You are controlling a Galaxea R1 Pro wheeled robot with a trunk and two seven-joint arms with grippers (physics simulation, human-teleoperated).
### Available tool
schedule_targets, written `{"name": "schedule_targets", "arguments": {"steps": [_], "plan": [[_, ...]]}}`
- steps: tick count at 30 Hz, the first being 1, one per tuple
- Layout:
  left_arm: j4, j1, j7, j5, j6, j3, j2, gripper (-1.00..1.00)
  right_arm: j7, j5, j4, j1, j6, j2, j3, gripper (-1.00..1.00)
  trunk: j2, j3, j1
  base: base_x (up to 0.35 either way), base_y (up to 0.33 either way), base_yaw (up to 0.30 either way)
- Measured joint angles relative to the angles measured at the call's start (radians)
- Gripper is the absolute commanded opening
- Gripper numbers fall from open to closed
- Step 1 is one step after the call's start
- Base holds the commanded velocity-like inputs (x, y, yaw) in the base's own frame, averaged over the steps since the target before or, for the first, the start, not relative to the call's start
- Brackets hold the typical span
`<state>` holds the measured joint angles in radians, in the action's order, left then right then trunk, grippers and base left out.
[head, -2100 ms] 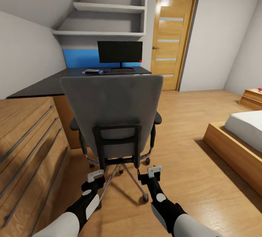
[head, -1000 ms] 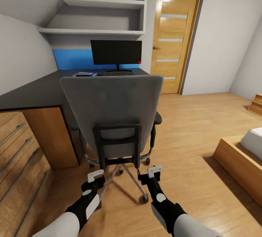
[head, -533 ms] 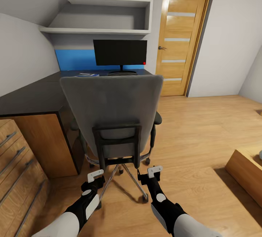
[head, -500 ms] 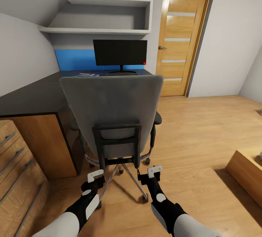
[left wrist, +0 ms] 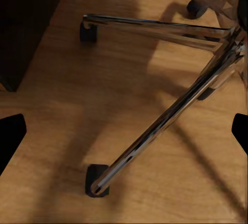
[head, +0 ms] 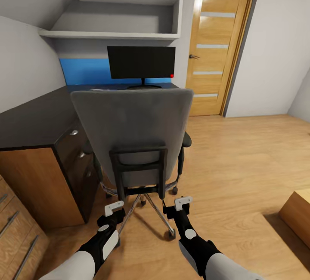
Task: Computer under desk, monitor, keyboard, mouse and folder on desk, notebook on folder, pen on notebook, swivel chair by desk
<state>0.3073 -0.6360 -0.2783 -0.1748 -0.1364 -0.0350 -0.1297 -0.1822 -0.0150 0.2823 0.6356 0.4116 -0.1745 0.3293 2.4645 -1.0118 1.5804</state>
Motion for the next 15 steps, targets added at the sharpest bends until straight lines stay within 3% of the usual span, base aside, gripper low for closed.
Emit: {"name": "schedule_targets", "arguments": {"steps": [15], "plan": [[0.000, 0.000, 0.003, 0.002, 0.000, -0.001, 0.015, 1.00, 0.000, 0.000, 0.000, 0.000, 0.000, 0.000, 0.000, 1.00, 0.000, 0.000, 0.000, 0.322, 0.000, 0.000]]}}
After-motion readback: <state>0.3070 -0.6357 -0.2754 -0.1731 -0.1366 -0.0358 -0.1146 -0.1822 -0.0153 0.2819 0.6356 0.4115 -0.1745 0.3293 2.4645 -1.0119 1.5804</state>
